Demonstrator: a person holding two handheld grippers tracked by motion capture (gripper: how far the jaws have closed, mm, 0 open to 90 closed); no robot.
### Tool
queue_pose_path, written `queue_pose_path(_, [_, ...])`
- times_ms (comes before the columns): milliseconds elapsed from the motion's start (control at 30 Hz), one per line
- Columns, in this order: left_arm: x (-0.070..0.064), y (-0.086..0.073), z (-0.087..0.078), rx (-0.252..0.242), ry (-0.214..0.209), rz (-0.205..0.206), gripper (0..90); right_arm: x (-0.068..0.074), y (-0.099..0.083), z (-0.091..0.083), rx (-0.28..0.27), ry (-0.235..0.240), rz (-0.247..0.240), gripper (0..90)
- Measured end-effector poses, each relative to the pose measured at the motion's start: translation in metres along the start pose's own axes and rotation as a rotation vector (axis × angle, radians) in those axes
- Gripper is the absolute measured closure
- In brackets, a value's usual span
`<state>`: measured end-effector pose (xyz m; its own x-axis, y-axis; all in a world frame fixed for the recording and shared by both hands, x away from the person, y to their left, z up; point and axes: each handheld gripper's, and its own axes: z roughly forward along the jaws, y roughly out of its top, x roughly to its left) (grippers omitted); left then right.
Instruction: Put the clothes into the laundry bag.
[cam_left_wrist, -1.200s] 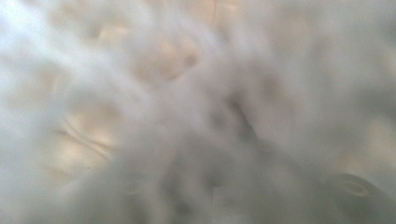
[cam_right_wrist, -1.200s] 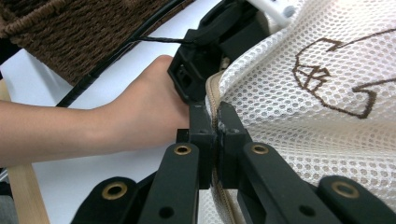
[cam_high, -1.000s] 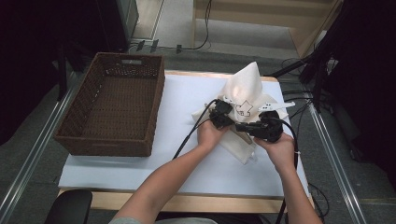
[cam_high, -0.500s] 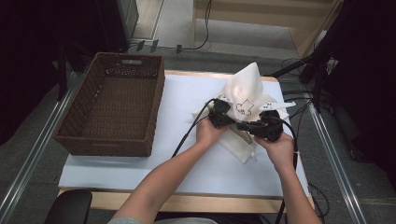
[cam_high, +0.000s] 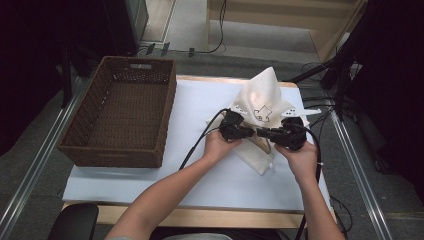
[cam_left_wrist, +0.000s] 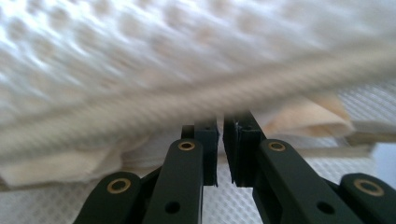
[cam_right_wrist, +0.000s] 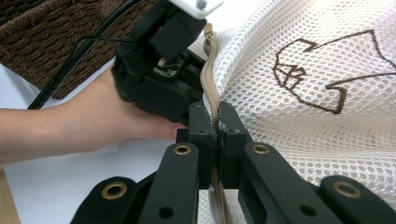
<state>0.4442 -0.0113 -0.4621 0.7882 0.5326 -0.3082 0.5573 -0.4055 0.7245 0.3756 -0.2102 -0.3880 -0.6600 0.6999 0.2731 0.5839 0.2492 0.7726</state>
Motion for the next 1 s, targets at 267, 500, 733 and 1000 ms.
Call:
queue_pose_path(267, [-0.009, -0.002, -0.02, 0.021, -0.012, 0.051, 84.1, -0.001, -0.001, 0.0, 0.003, -0.004, 0.0, 88.3])
queue_pose_path(500, [-0.005, -0.008, -0.056, -0.002, 0.006, 0.031, 81.4, 0.0, -0.003, 0.005, 0.018, -0.002, -0.003, 88.2])
queue_pose_path(733, [0.012, -0.011, -0.088, -0.015, 0.076, -0.016, 76.1, 0.002, -0.009, 0.024, 0.048, -0.012, -0.014, 87.8])
queue_pose_path(1000, [0.029, -0.012, -0.106, 0.0, 0.159, -0.069, 59.7, -0.003, -0.016, 0.047, 0.102, -0.037, 0.009, 87.4])
